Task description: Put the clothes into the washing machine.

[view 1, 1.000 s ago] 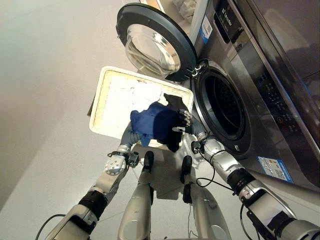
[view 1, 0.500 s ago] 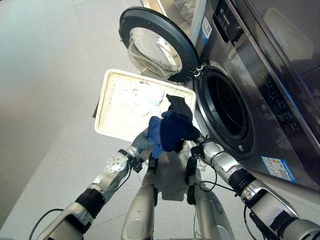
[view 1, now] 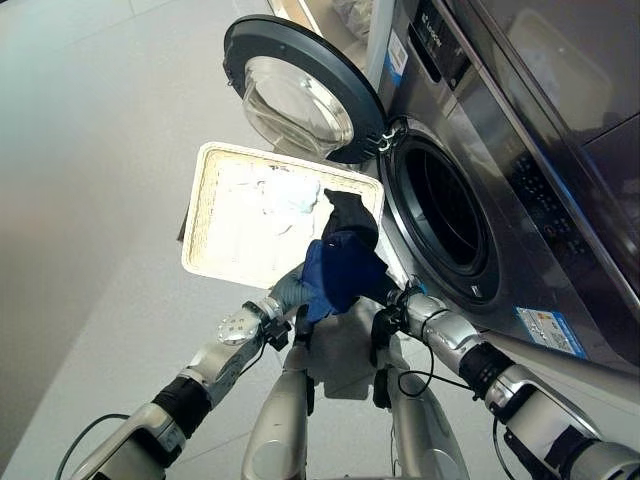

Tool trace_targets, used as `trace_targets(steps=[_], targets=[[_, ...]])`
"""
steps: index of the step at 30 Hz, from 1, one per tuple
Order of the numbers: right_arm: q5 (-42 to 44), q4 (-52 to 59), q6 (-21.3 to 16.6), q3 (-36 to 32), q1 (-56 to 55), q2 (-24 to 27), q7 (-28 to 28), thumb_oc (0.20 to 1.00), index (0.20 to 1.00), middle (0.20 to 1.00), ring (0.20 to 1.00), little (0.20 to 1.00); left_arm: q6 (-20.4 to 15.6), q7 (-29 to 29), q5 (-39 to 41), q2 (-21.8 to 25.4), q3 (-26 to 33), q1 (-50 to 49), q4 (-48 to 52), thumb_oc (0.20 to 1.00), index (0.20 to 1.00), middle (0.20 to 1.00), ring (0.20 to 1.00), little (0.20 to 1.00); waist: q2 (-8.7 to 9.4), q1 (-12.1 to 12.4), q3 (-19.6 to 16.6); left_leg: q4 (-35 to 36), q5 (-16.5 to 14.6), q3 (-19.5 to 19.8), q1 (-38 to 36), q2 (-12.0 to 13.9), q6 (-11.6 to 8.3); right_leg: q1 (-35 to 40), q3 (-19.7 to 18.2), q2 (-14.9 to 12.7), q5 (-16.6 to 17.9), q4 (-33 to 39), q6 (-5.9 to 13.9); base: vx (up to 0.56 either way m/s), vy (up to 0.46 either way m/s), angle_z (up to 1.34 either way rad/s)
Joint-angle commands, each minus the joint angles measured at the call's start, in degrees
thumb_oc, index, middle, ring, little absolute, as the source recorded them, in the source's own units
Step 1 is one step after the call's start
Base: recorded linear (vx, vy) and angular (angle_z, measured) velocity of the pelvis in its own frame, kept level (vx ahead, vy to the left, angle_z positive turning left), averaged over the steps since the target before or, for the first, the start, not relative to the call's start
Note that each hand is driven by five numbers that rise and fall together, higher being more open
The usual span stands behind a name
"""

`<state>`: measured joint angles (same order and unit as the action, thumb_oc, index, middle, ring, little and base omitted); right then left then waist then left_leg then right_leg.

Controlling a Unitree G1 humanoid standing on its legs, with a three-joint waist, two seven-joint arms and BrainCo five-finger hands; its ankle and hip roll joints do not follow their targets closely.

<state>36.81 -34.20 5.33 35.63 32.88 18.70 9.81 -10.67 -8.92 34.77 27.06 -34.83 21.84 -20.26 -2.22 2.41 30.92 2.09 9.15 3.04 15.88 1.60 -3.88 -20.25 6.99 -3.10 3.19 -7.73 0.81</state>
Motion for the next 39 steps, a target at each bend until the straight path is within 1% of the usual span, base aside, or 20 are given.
trace_targets(steps=[1, 4, 5, 8, 10, 12, 18, 21, 22, 24, 27, 28, 29, 30, 33, 34, 35, 36, 38, 39], targets=[[5.7, 6.2, -3.3, -0.4, -0.3, -2.4, 0.1, 0.200, 0.200, 0.200, 0.200, 0.200, -0.3, 7.0, -6.3, -3.0, -0.7, 1.6, 4.3, 1.000, 1.000, 1.000, 1.000, 1.000, 0.07, -0.7, -1.1, -2.1, -3.0, -2.3, 1.2, -3.2, 0.25, 0.2, 1.3, -0.6, 0.8, 1.6, 3.72, 0.01, -0.028, -0.04], [11.4, 6.2, -6.9, -2.5, -1.3, -2.7, -2.1, 0.200, 0.200, 0.200, 0.200, 0.200, 0.7, 17.0, -12.7, -2.1, 0.0, 1.9, 2.6, 1.000, 1.000, 1.000, 1.000, 1.000, -0.03, -0.6, -1.1, -2.2, -2.8, -2.3, 2.3, -3.4, 0.25, -0.9, 1.6, -0.6, 0.7, 1.2, 3.71, 0.00, -0.028, -0.01], [13.5, 5.6, -8.7, -3.2, -1.6, -2.8, -3.2, 0.200, 0.200, 0.200, 0.200, 0.200, 3.4, 22.6, -16.0, -1.7, 0.1, 2.3, 2.0, 1.000, 1.000, 1.000, 1.000, 1.000, -0.12, -0.5, -1.1, -2.3, -2.7, -2.2, 2.8, -3.3, 0.24, -1.3, 1.7, -0.6, 0.5, 0.9, 3.74, 0.00, -0.041, -0.02], [15.9, 4.8, -10.5, -4.7, -1.5, -3.1, -5.4, 0.200, 0.200, 0.200, 0.200, 0.200, 5.8, 27.7, -20.5, -1.0, 0.3, 3.0, 0.0, 1.000, 1.000, 1.000, 1.000, 1.000, -0.31, -0.4, -1.1, -2.3, -2.5, -1.9, 3.4, -3.4, 0.20, -2.0, 1.7, -0.5, 0.2, 0.1, 3.61, 0.01, -0.024, -0.01], [19.5, 3.3, -11.7, -7.0, -1.6, -3.0, -6.5, 0.200, 0.200, 0.200, 0.200, 0.200, 10.1, 33.7, -23.2, -0.5, 0.5, 3.2, -2.1, 1.000, 1.000, 1.000, 1.000, 1.000, -0.70, -0.4, -1.1, -2.7, -2.4, -1.9, 4.1, -3.4, 0.16, -2.8, 1.7, -0.4, -0.3, -0.8, 3.48, 0.02, -0.011, -0.01], [22.3, 1.7, -12.5, -8.5, -1.6, -3.0, -6.5, 0.200, 0.200, 0.200, 0.200, 0.200, 12.9, 38.0, -23.6, -0.7, 0.9, 3.2, -4.0, 1.000, 1.000, 1.000, 1.000, 1.000, -0.96, -0.3, -1.1, -3.1, -2.4, -1.9, 4.8, -3.4, 0.12, -3.4, 1.8, -0.4, -0.5, -1.4, 3.38, 0.01, -0.006, -0.02], [28.6, -4.2, -15.0, -14.7, -0.2, -4.2, -6.8, 0.200, 0.200, 0.200, 0.200, 0.200, 11.4, 46.4, -16.7, -5.2, 5.1, 1.4, -12.0, 1.000, 1.000, 1.000, 1.000, 1.000, -2.18, 0.2, -1.1, -4.0, -1.9, -1.5, 7.3, -3.2, -0.13, -6.0, 1.9, -0.4, -1.7, -4.3, 2.99, 0.04, -0.028, -0.03], [30.4, -4.7, -15.7, -16.2, 0.1, -4.5, -6.7, 0.200, 0.200, 0.200, 0.200, 0.200, 11.2, 47.5, -16.2, -5.9, 6.0, 0.9, -13.2, 1.000, 1.000, 1.000, 1.000, 1.000, -2.56, 0.5, -1.1, -4.3, -1.8, -1.4, 8.1, -3.2, -0.21, -6.9, 2.0, -0.4, -2.1, -5.2, 2.91, 0.03, -0.021, 0.00], [34.5, -5.0, -16.1, -18.5, 0.9, -4.3, -6.8, 0.200, 0.200, 0.200, 0.200, 0.200, 10.6, 48.5, -14.4, -7.0, 7.0, 0.3, -14.7, 1.000, 1.000, 1.000, 1.000, 1.000, -3.16, 0.8, -1.1, -5.2, -1.7, -1.4, 9.8, -3.2, -0.34, -8.6, 2.3, -0.7, -2.6, -6.7, 2.82, 0.07, -0.027, 0.01], [36.9, -5.1, -16.6, -20.0, 1.5, -4.2, -7.3, 0.200, 0.200, 0.200, 0.200, 0.200, 10.0, 48.9, -13.8, -7.6, 7.6, -0.3, -15.6, 1.000, 1.000, 1.000, 1.000, 1.000, -3.75, 1.0, -1.1, -5.6, -1.5, -1.3, 10.7, -3.1, -0.43, -9.6, 2.4, -0.8, -2.9, -7.8, 2.75, 0.07, -0.003, 0.01], [44.7, -5.5, -19.3, -25.6, 4.3, -3.1, -10.5, 0.200, 0.200, 0.200, 0.200, 0.200, 8.5, 48.9, -11.2, -8.9, 9.1, -2.2, -16.8, 1.000, 1.000, 1.000, 1.000, 1.000, -6.17, 1.6, -1.1, -7.0, -1.1, -1.4, 13.6, -3.2, -0.68, -12.8, 2.5, -1.1, -4.3, -11.1, 2.41, 0.07, 0.024, 0.03], [44.9, -5.5, -19.3, -25.6, 4.4, -3.0, -10.5, 0.200, 0.200, 0.200, 0.200, 0.200, 8.5, 48.9, -11.2, -9.0, 9.0, -2.1, -16.8, 1.000, 1.000, 1.000, 1.000, 1.000, -6.20, 1.7, -1.1, -7.1, -1.1, -1.4, 13.8, -3.2, -0.69, -13.1, 2.5, -1.2, -4.4, -11.4, 2.41, 0.08, 0.049, 0.06], [47.1, -6.1, -20.5, -27.9, 5.8, -2.1, -11.5, 0.200, 0.200, 0.200, 0.200, 0.200, 7.8, 48.7, -11.0, -9.3, 9.3, -3.1, -17.0, 1.000, 1.000, 1.000, 1.000, 1.000, -7.21, 1.9, -1.1, -7.5, -1.0, -1.6, 14.6, -3.2, -0.77, -14.2, 2.5, -1.4, -5.0, -12.5, 2.27, 0.11, 0.061, 0.07], [48.8, -6.9, -24.0, -31.0, 8.1, -0.7, -13.7, 0.200, 0.200, 0.200, 0.200, 0.200, 7.2, 48.6, -10.8, -9.5, 9.0, -4.7, -17.0, 1.000, 1.000, 1.000, 1.000, 1.000, -8.45, 2.3, -1.1, -8.0, -1.3, -1.6, 15.3, -3.5, -0.81, -15.3, 2.3, -1.8, -6.6, -14.6, 2.10, 0.12, 0.074, 0.06], [52.8, -9.3, -32.1, -35.9, 14.6, 3.2, -17.3, 0.200, 0.200, 0.200, 0.200, 0.200, 5.8, 47.8, -9.7, -9.5, 8.6, -6.9, -17.2, 1.000, 1.000, 1.000, 1.000, 1.000, -10.73, 3.3, -1.1, -8.6, -0.7, -1.8, 17.4, -3.4, -0.86, -17.8, 2.2, -1.7, -7.3, -16.5, 1.62, 0.08, 0.029, 0.01], [53.1, -9.5, -33.0, -36.3, 15.2, 3.7, -17.7, 0.200, 0.200, 0.200, 0.200, 0.200, 5.7, 47.7, -9.7, -9.5, 8.4, -7.2, -17.2, 1.000, 1.000, 1.000, 1.000, 1.000, -10.82, 3.3, -1.1, -8.7, -1.2, -1.8, 17.2, -3.6, -0.87, -17.8, 2.0, -1.9, -8.1, -17.2, 1.64, 0.00, 0.000, 0.00], [53.2, -9.5, -33.0, -36.3, 15.4, 3.8, -17.7, 0.200, 0.200, 0.200, 0.200, 0.200, 5.7, 47.7, -9.7, -9.5, 8.5, -7.0, -17.2, 1.000, 1.000, 1.000, 1.000, 1.000, -10.95, 3.4, -1.1, -8.7, -0.7, -1.8, 17.7, -3.4, -0.85, -18.1, 2.1, -1.7, -7.5, -16.9, 1.58, 0.04, 0.002, -0.01], [58.0, -9.5, -41.3, -38.7, 20.4, 7.1, -18.5, 0.200, 0.200, 0.200, 0.200, 0.200, 5.1, 47.2, -9.6, -8.9, 7.8, -8.5, -16.4, 1.000, 1.000, 1.000, 1.000, 1.000, -12.22, 4.1, -1.1, -8.9, -0.6, -2.0, 19.1, -3.4, -0.71, -19.8, 1.9, -1.5, -8.2, -18.1, 1.24, 0.04, -0.016, -0.01], [67.3, -8.7, -52.1, -41.3, 25.1, 11.7, -13.9, 0.200, 0.200, 0.200, 0.200, 0.200, 5.7, 46.1, -9.3, -6.8, 7.3, -9.8, -14.6, 1.000, 1.000, 1.000, 1.000, 1.000, -12.75, 4.5, -1.1, -9.5, -1.1, -2.4, 20.5, -3.7, -0.53, -21.1, 2.0, -1.5, -9.7, -19.9, 1.16, 0.04, -0.066, -0.05], [67.3, -8.7, -52.1, -41.3, 25.1, 11.7, -13.9, 0.200, 0.200, 0.200, 0.200, 0.200, 5.7, 46.1, -9.3, -6.8, 7.3, -9.8, -14.6, 1.000, 1.000, 1.000, 1.000, 1.000, -12.75, 4.5, -1.1, -9.5, -1.1, -2.4, 20.5, -3.7, -0.53, -21.1, 2.0, -1.5, -9.7, -19.9, 1.16, -0.03, -0.050, -0.01]])
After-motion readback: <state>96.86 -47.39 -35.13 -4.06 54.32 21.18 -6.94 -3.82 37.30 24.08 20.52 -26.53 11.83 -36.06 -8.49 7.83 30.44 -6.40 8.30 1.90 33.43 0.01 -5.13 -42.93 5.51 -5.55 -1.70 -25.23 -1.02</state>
